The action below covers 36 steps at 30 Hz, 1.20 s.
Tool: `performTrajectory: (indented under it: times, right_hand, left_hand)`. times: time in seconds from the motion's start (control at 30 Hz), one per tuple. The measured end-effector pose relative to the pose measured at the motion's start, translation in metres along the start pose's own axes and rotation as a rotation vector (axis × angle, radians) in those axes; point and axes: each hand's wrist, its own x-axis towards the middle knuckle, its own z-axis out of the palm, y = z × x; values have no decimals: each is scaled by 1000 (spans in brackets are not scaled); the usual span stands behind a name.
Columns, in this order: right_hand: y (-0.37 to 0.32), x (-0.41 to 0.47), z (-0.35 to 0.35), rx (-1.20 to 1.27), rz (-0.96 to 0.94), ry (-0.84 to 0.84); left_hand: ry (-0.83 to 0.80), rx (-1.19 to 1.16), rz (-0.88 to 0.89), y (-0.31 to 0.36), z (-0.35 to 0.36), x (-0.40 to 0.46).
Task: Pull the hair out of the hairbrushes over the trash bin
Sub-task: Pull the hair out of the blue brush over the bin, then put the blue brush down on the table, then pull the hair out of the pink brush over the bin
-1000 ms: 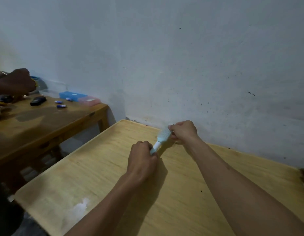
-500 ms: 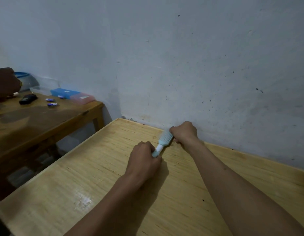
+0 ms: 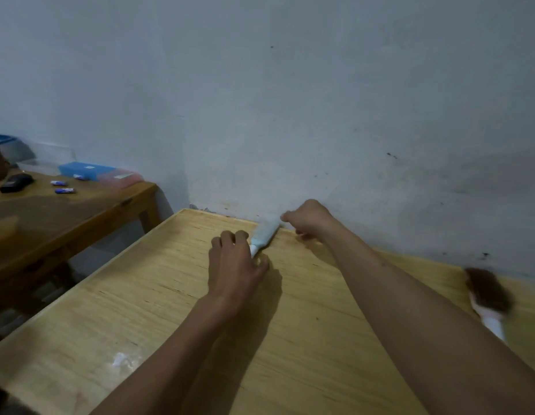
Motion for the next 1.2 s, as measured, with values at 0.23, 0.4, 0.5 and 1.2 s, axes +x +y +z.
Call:
performTrajectory:
  times: [0.23, 0.4, 0.5, 1.2]
  right_hand:
    - [25, -44, -100, -63, -18, 127]
    - [70, -80, -159, -230, 58, 235]
    - [99, -103, -184, -399, 151, 337]
    - [124, -138, -179, -278, 260, 190]
  left_hand:
    - [-141, -119, 175, 85, 24, -25]
    - [-305, -159, 299, 147, 44, -62]
    - [-371, -164, 372, 180, 57, -84]
    - [-782, -673, -91, 230, 57, -120]
